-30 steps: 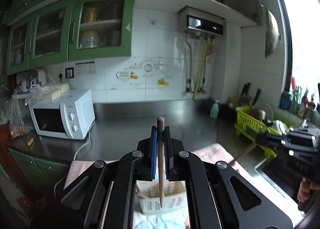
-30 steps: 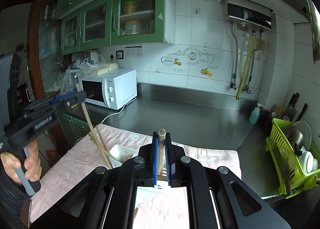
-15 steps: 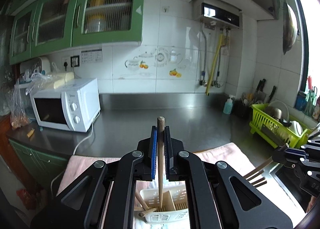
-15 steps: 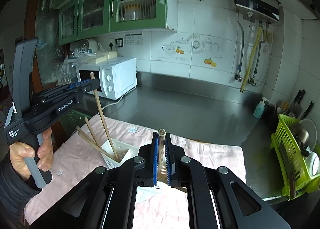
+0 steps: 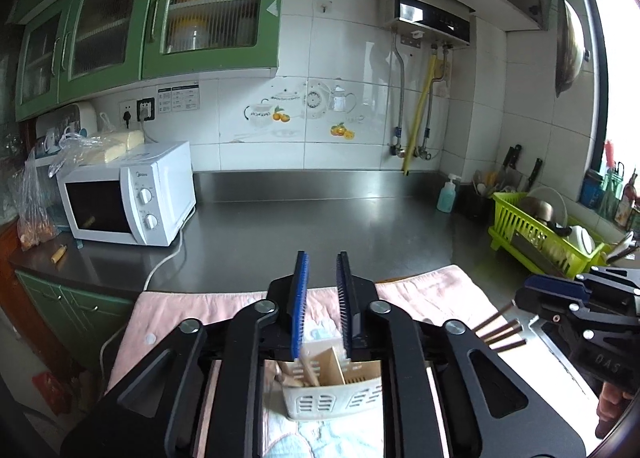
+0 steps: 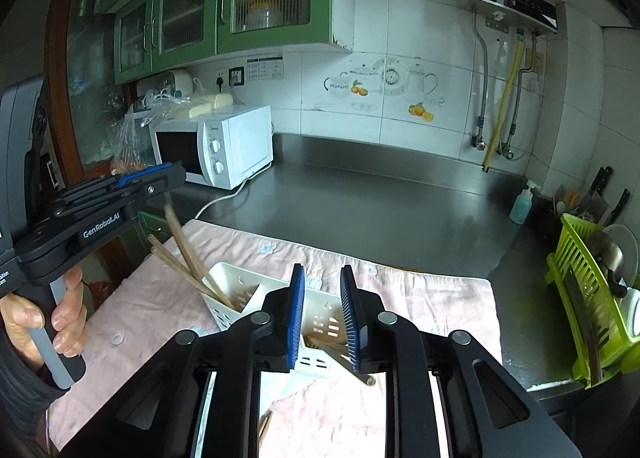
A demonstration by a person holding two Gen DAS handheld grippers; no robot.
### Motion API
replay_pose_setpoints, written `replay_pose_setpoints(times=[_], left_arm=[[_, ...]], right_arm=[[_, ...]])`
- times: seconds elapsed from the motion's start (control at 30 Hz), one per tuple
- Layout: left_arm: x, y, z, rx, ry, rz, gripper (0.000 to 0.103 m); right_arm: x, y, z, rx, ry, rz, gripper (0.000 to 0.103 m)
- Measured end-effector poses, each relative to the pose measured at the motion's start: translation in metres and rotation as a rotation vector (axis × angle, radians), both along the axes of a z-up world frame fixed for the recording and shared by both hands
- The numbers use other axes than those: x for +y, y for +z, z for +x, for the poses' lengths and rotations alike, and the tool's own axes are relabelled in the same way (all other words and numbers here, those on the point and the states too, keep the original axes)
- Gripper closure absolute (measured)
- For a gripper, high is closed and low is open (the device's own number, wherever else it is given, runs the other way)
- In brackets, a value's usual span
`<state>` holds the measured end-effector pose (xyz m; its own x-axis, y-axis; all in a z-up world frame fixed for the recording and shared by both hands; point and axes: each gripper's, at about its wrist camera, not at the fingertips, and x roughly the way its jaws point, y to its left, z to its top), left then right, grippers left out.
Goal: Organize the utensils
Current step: 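Lower the right tool and close it on one of the last chopsticks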
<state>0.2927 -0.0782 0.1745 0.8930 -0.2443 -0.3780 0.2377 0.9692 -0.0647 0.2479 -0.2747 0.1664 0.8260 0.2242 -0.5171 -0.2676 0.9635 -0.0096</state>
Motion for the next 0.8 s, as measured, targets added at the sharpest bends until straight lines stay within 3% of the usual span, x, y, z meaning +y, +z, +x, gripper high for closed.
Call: replay_pose_setpoints(times=[0.3,0.47,0.8], left_arm=[[0.018,-0.027,-0.072,0.030,0.005,0.007,0.060],[0.028,-0.053,-0.116,0.051,0.009,0.026,0.052],[0.042,-0.106,-0.175,0.123,0.031,0.048,0.045]], right_arm=[[0.003,-0.032,-0.073,0.008,0.003,-0.002,0.075],[0.009,-0.071,-0.121,0.052,0.015,0.027,0.075],[0.035,-0.174,-0.194,0.192,0.006,-0.028,0.075]])
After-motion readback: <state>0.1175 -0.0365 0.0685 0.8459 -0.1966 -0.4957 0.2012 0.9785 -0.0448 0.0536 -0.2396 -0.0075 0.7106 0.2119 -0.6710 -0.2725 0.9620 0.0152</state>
